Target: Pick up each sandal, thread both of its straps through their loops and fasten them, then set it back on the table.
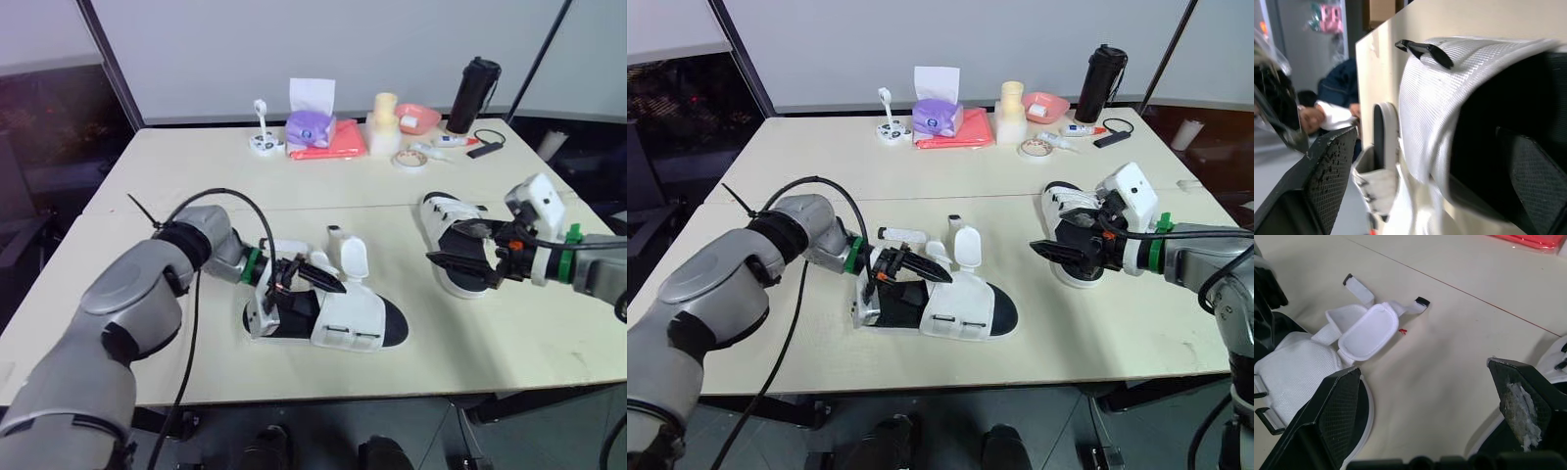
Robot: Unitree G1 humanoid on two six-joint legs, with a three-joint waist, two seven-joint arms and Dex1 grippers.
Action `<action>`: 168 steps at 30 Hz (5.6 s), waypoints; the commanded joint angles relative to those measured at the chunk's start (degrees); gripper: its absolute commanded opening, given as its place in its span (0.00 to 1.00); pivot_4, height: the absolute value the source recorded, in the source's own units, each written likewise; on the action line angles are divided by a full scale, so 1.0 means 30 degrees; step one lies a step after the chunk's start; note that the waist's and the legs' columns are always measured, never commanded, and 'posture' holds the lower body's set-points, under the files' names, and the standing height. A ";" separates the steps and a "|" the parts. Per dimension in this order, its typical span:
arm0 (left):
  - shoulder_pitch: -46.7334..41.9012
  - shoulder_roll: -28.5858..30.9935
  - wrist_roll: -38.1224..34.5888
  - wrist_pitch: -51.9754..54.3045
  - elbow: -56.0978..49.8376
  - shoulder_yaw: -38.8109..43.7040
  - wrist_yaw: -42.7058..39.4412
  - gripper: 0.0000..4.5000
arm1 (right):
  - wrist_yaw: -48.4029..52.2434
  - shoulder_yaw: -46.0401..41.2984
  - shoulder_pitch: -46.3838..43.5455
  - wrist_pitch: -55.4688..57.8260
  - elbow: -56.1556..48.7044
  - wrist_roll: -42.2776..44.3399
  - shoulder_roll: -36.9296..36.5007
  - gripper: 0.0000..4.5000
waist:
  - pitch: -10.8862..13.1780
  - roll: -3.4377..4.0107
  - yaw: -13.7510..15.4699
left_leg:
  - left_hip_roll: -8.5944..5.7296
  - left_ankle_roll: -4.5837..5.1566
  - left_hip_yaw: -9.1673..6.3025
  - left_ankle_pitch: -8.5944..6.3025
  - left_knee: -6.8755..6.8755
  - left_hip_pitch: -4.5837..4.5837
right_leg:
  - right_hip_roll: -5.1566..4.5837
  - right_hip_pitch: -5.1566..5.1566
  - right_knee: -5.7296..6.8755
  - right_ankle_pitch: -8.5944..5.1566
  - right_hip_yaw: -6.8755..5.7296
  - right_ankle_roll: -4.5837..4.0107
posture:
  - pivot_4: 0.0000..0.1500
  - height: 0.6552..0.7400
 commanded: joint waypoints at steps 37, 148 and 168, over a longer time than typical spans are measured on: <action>-0.2807 -0.0570 -2.2901 1.9762 1.9729 3.1262 -4.4746 1.00 | 0.1639 0.6068 0.2990 -0.5168 -0.2218 -0.2929 0.0619 0.00 | 0.0025 -0.0050 -0.0829 | 0.0019 0.0024 0.0002 -0.0009 0.0021 0.0053 | 0.0001 0.0027 0.0091 -0.0012 -0.0063 0.0020 | 1.00 1.00; 0.9231 -0.6595 -3.7748 4.6768 -0.7009 2.5961 -3.4359 1.00 | 0.5804 0.7975 0.2355 -0.9541 0.3225 -0.7500 0.3821 0.00 | -0.0018 -0.0181 -0.0009 | 0.0051 0.0008 -0.0052 -0.0038 -0.0025 0.0296 | -0.0003 0.0316 -0.0094 0.0004 -0.0065 -0.0019 | 1.00 1.00; 0.9263 -0.6838 -3.7822 4.6500 -0.7167 2.5737 -3.4373 1.00 | 0.4732 0.8798 0.4003 -1.1660 0.5751 -0.8697 0.4117 0.00 | -0.0024 -0.0187 0.0038 | 0.0050 0.0007 -0.0051 -0.0038 -0.0012 0.0298 | 0.0001 0.0337 -0.0097 0.0005 -0.0067 -0.0019 | 1.00 1.00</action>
